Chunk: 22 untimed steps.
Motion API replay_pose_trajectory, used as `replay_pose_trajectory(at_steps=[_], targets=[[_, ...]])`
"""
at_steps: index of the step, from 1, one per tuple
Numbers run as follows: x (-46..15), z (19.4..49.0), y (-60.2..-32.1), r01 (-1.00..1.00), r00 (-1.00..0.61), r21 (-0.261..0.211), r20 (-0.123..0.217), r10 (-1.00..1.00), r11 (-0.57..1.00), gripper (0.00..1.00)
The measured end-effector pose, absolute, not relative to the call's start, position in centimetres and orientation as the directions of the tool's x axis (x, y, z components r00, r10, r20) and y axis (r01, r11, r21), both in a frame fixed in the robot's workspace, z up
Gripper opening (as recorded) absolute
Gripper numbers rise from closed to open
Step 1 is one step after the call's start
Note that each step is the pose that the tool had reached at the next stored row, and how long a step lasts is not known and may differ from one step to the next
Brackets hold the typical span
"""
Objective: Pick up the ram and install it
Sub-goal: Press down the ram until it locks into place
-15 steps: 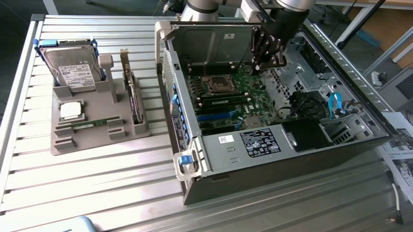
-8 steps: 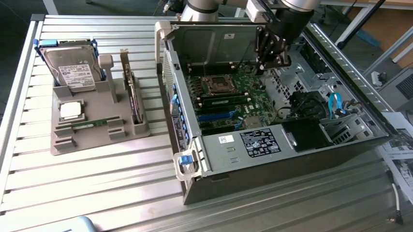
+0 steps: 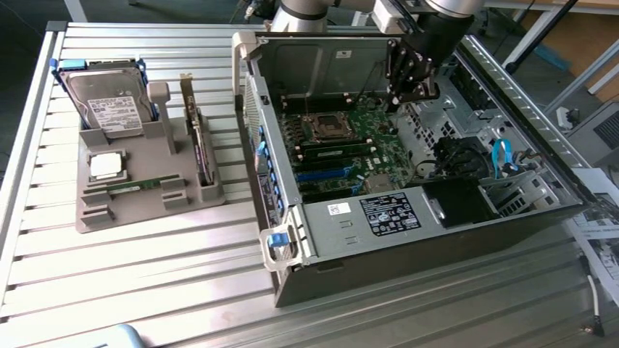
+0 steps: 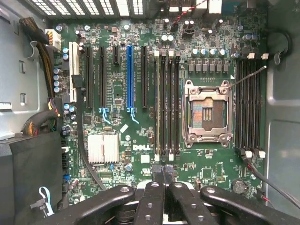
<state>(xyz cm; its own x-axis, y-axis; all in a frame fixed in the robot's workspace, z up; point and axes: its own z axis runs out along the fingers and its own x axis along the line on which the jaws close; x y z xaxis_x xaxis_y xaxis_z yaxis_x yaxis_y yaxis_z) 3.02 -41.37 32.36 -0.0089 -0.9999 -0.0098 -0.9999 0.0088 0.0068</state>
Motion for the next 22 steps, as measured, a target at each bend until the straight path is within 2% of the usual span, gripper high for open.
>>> replay_pose_trajectory(at_steps=[22], targets=[[3.06, 31.35, -41.37, -1.0, -0.009, 0.007, -0.01, -1.0, 0.009, 0.11]])
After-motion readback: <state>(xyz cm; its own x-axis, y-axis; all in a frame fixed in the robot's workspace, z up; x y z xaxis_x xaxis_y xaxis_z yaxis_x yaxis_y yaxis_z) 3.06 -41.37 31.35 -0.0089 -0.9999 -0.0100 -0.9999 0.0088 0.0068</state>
